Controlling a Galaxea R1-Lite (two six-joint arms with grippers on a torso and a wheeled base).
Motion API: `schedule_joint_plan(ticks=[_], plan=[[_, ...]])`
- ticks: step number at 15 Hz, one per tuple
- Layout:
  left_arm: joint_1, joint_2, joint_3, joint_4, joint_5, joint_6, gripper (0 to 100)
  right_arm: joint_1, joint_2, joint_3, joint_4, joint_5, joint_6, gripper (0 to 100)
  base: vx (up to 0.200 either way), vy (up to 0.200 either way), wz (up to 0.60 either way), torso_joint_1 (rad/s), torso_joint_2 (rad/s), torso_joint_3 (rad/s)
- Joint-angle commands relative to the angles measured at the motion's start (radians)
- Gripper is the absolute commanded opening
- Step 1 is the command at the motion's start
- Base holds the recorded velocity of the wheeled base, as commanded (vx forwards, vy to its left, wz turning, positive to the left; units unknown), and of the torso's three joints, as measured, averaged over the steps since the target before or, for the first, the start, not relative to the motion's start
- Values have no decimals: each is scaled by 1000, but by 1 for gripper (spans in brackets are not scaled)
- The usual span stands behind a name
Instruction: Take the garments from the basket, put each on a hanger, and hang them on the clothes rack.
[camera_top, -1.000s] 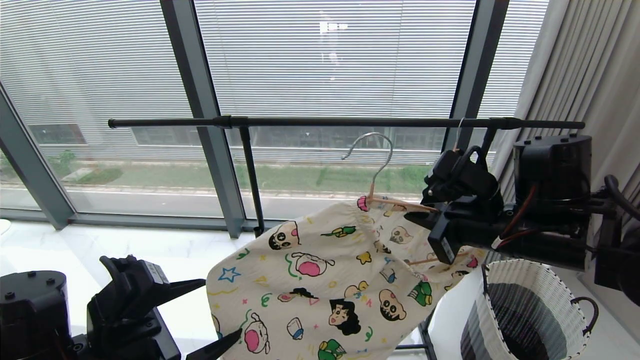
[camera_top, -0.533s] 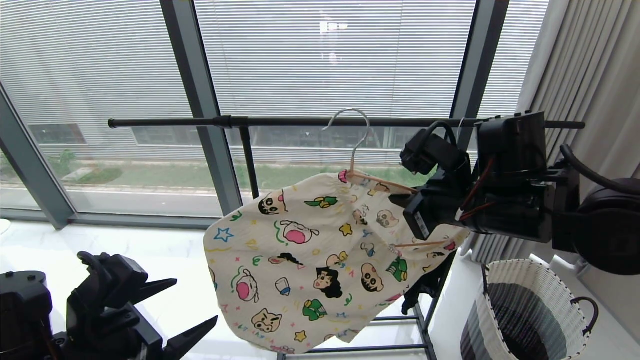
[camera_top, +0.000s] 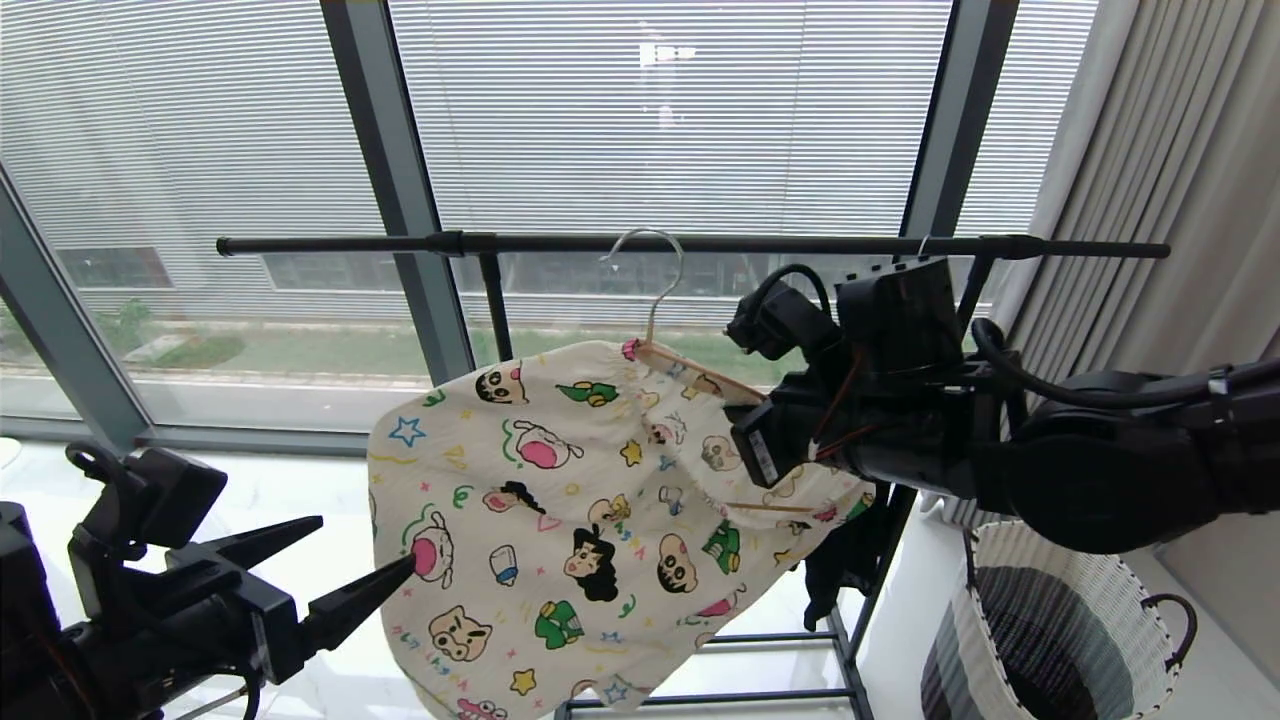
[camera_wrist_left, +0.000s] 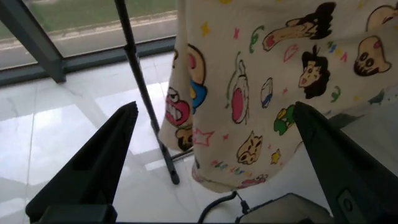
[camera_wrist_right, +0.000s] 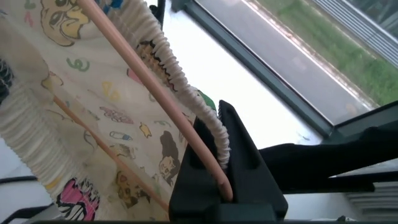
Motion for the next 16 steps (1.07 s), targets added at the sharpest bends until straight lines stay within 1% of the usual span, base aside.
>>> schedule_joint_plan(ticks=[1, 2, 3, 4, 5, 7, 9, 11, 12, 13, 16], plan=[[-130, -15, -71, 1, 40, -33, 100, 26, 73, -23, 3, -18, 7, 0, 0, 0, 0, 0, 0, 0], [-193, -12, -91, 1, 46, -36, 100, 29, 88, -23, 3, -30, 7, 0, 0, 0, 0, 0, 0, 0], [-247, -4, -106, 1, 47, -55, 100, 29, 97, -25, 3, -43, 7, 0, 0, 0, 0, 0, 0, 0], [-318, 8, -134, 3, 61, -102, 100, 29, 104, -26, 3, -57, 7, 0, 0, 0, 0, 0, 0, 0], [-371, 28, -152, 3, 103, -136, 100, 27, 108, -26, 3, -64, 9, 0, 0, 0, 0, 0, 0, 0], [-471, 87, -191, 3, 241, -191, 100, 24, 113, -28, 0, -99, 27, 0, 0, 0, 0, 0, 0, 0], [-548, 154, -238, 3, 373, -273, 100, 26, 120, -53, -1, -149, 98, 0, 0, 0, 0, 0, 0, 0], [-618, 229, -286, 3, 514, -336, 100, 29, 137, -86, -1, -215, 139, 0, 0, 0, 0, 0, 0, 0], [-632, 271, -317, 3, 550, -359, 100, 30, 137, -91, -1, -227, 139, 0, 0, 0, 0, 0, 0, 0], [-644, 306, -353, 3, 569, -380, 100, 35, 137, -94, -1, -238, 139, 0, 0, 0, 0, 0, 0, 0], [-658, 383, -427, 3, 592, -388, 100, 49, 145, -95, -1, -267, 139, 0, 0, 0, 0, 0, 0, 0]])
